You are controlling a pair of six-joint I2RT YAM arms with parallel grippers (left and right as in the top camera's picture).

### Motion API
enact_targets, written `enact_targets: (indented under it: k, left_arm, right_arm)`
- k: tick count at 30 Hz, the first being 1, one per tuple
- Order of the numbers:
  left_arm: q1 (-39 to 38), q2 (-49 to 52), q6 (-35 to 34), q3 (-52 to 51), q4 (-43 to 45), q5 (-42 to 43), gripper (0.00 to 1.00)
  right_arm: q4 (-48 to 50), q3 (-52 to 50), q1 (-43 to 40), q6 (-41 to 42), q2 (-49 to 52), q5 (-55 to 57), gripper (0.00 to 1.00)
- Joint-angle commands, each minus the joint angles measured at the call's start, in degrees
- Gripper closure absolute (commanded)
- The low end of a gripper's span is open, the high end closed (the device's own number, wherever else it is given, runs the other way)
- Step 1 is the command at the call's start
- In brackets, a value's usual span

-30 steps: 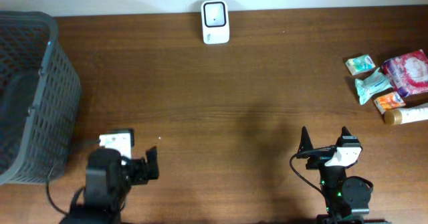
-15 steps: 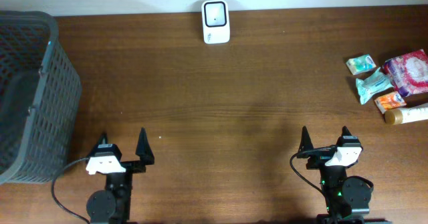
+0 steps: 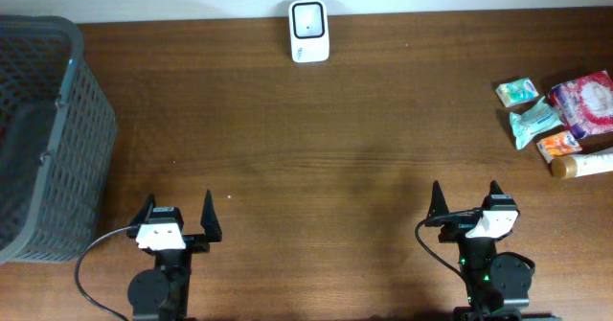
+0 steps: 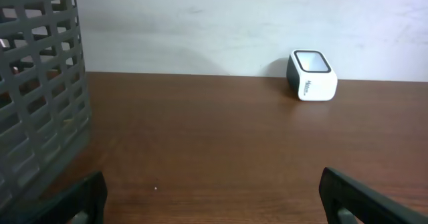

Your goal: Scan the item barcode

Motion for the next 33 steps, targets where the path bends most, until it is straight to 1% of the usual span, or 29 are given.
enact_targets:
  k: [1, 19, 20, 22, 24, 26, 33]
  left_arm:
    - [0.3, -0.5, 2.2, -0.1, -0.5, 1.2, 0.01]
    - [0.3, -0.5, 2.2, -0.1, -0.3, 1.2, 0.01]
    - [0.3, -0.5, 2.2, -0.1, -0.3, 1.2, 0.01]
    - [0.3, -0.5, 2.2, -0.1, -0.3, 1.2, 0.01]
    - [0.3, -0.5, 2.2, -0.1, -0.3, 1.2, 0.01]
    - [0.3, -0.5, 2.2, -0.1, -0.3, 1.2, 0.01]
    - [0.3, -0.5, 2.2, -0.1, -0.3, 1.2, 0.01]
  right_arm:
    - [-0.2, -0.4, 0.3, -0.2, -0.4, -0.3, 0.02]
    - [-0.2, -0.4, 0.3, -0.3, -0.6, 0.0, 0.02]
    - [-0.2, -0.4, 0.3, -0.8, -0.6, 1.4, 0.02]
    - [-0.3, -0.4, 0.3, -7.8, -0.6, 1.1, 0.02]
    - [-0.3, -0.4, 0.3, -11.7, -0.6, 1.2, 0.02]
    - [-0.3, -0.4, 0.3, -9.6, -0.6, 1.2, 0.02]
    - [-0.3, -0.4, 0.3, -9.6, -0.6, 0.8, 0.02]
